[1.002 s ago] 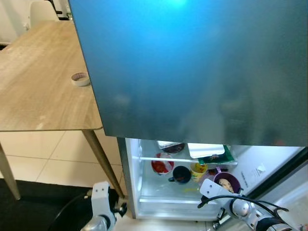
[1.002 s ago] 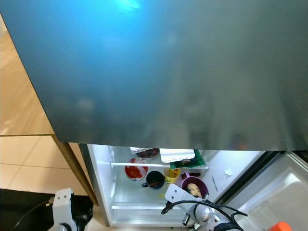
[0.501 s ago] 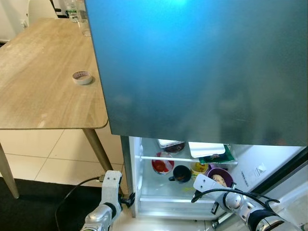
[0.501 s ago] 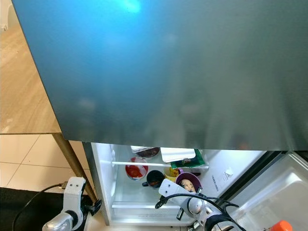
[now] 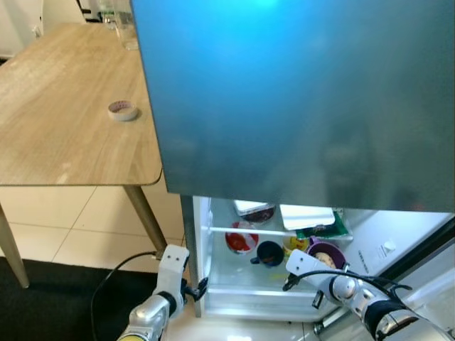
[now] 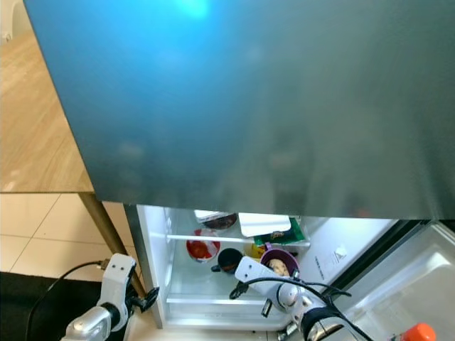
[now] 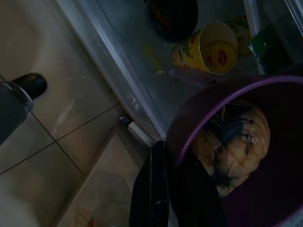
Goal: Restocking fridge
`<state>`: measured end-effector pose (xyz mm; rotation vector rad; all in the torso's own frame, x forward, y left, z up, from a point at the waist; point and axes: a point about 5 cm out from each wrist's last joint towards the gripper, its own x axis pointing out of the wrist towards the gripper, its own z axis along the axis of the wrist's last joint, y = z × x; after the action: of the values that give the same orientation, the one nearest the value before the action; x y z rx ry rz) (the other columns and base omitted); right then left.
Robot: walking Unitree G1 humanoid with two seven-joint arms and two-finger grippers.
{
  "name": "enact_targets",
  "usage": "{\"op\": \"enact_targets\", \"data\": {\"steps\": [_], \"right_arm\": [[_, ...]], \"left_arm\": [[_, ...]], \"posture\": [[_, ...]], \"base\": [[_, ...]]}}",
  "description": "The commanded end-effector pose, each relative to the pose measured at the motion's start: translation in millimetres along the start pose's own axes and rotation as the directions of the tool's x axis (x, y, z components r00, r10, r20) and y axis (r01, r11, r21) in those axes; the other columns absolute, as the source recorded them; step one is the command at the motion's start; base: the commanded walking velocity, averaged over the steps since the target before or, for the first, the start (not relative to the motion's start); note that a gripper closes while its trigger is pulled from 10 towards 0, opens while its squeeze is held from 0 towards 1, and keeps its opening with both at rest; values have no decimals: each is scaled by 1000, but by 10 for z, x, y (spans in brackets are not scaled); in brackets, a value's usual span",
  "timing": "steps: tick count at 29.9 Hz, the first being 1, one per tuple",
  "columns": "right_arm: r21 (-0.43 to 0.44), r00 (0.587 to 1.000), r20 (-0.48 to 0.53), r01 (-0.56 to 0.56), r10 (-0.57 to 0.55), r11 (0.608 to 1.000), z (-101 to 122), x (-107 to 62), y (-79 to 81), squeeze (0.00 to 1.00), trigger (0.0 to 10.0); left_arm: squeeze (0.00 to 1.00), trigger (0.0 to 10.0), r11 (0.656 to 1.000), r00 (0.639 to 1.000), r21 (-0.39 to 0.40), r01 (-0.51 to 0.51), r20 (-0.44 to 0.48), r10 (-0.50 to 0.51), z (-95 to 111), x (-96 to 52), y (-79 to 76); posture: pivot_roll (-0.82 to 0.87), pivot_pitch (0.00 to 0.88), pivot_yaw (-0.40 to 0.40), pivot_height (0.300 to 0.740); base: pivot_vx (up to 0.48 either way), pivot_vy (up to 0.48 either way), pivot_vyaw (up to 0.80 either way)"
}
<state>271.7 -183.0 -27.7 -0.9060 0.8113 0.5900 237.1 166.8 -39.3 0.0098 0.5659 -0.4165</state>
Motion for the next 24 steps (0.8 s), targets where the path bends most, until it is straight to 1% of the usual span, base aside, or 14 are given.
{"op": "enact_targets", "data": {"steps": [1, 3, 5, 10, 11, 16, 20, 24], "right_arm": [[9, 1000, -2, 12, -12, 1000, 3, -11, -62, 0, 10000], [9, 1000, -1, 13, -13, 1000, 10, -13, -75, 0, 10000], [8, 1000, 4, 17, -17, 1000, 28, -18, -109, 0, 10000], [8, 1000, 7, 17, -17, 1000, 41, -21, -130, 0, 10000], [6, 1000, 10, 16, -16, 1000, 54, -24, -150, 0, 10000], [0, 1000, 12, 14, -14, 1000, 68, -29, -176, 0, 10000], [-4, 1000, 12, 15, -15, 1000, 77, -33, -199, 0, 10000], [-20, 1000, 14, 15, -15, 1000, 109, -42, -249, 0, 10000]], "left_arm": [[0, 10000, 998, 999, 33, 45, 26, -46, 78, 60, -88], [0, 10000, 997, 998, 44, 58, 37, -59, 109, 76, -107], [0, 10000, 994, 994, 70, 89, 59, -93, 182, 117, -158], [0, 10000, 990, 991, 90, 111, 71, -117, 226, 142, -198], [0, 10000, 986, 986, 102, 133, 86, -142, 270, 163, -234], [0, 10000, 979, 978, 120, 165, 105, -177, 323, 186, -283], [0, 10000, 974, 973, 132, 185, 116, -201, 356, 199, -313], [0, 10000, 962, 958, 154, 225, 143, -247, 438, 232, -387]], "posture": [[48, 40, -77, 650], [48, 40, -77, 645], [44, 40, -74, 635], [40, 35, -74, 625], [39, 32, -74, 615], [38, 26, -75, 590], [37, 24, -76, 580], [36, 23, -75, 560]], "base": [[0, 0, 0], [0, 0, 0], [0, 0, 0], [0, 0, 0], [0, 0, 0], [0, 0, 0], [0, 0, 0], [0, 0, 0]]}}
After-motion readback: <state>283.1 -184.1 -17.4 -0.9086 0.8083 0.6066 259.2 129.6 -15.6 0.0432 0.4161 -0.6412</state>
